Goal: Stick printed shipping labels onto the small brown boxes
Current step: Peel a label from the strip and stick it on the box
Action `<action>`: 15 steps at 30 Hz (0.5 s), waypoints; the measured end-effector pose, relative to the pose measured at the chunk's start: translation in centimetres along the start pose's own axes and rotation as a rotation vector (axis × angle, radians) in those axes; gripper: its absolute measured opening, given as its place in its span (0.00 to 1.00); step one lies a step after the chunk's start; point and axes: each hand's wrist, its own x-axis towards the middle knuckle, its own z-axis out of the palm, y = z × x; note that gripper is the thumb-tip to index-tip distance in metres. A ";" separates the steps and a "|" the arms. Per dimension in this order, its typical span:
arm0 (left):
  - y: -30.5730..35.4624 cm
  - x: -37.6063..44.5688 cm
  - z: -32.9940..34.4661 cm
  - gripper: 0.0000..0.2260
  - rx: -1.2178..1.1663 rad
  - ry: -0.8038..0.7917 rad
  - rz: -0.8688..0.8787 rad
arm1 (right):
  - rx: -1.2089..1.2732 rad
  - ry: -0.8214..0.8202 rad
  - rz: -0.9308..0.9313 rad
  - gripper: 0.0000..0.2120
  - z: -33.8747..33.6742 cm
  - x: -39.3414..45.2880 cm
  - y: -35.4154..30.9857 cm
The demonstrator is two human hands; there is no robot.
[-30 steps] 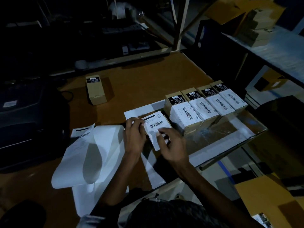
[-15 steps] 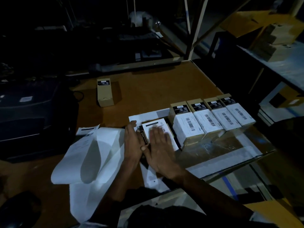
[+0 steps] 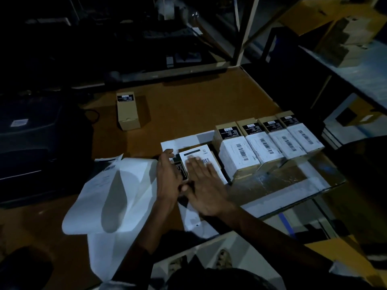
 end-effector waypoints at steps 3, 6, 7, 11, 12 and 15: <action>-0.2 0.0 -0.1 0.21 0.025 -0.005 0.031 | -0.010 0.072 0.162 0.42 -0.3 0.5 1.2; -0.1 0.2 0.1 0.13 0.087 0.012 0.097 | 0.094 0.075 0.199 0.44 0.0 0.9 -1.2; -0.3 0.3 0.2 0.12 0.098 0.034 0.081 | 0.110 0.058 0.145 0.44 0.1 0.8 -2.0; -0.5 0.3 -0.1 0.20 0.055 -0.023 0.034 | 0.018 0.011 0.026 0.39 -0.1 0.5 -0.4; -0.7 0.2 0.0 0.22 0.067 -0.022 0.032 | 0.025 0.013 0.092 0.38 -0.5 0.9 0.7; -0.5 0.2 0.2 0.27 0.081 0.018 0.045 | 0.112 0.031 0.267 0.39 -1.1 1.6 1.9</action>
